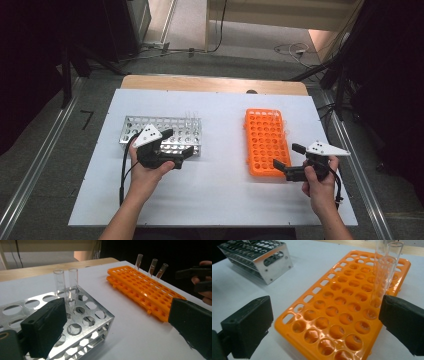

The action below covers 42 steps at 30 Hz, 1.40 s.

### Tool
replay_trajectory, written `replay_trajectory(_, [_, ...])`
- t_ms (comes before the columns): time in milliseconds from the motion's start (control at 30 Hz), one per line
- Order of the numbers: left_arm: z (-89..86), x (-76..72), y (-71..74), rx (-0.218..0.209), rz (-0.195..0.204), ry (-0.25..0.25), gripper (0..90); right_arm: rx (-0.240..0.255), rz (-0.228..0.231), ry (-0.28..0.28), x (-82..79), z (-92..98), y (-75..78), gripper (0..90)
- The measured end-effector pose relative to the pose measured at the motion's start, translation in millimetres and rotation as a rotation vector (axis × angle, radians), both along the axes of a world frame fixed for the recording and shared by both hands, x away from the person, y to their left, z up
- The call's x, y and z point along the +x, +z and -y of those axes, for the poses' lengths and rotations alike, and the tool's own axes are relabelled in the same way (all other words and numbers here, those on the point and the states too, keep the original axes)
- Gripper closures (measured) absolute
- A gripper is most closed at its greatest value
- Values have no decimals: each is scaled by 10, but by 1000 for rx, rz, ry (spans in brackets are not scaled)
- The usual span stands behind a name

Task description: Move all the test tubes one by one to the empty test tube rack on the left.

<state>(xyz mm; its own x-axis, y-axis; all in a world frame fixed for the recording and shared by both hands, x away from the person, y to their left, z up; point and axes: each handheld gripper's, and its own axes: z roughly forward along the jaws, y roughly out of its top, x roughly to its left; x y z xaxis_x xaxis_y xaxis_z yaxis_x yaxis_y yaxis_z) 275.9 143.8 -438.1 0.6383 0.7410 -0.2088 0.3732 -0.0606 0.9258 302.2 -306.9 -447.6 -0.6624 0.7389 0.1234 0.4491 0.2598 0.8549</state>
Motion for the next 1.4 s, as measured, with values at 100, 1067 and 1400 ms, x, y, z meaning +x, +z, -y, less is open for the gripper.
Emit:
replay_trajectory(100, [15,-41,-3,1,6,-26,0,-5,-5,-19,93,5,-29,0])
replay_trajectory(1067, [48,-47,-25,-10,6,-39,0,-83,20,-147,593,7,-260,671])
replay_trajectory(1400, [106,-33,-38,1,3,-50,0,-102,44,-158,606,31,-253,738])
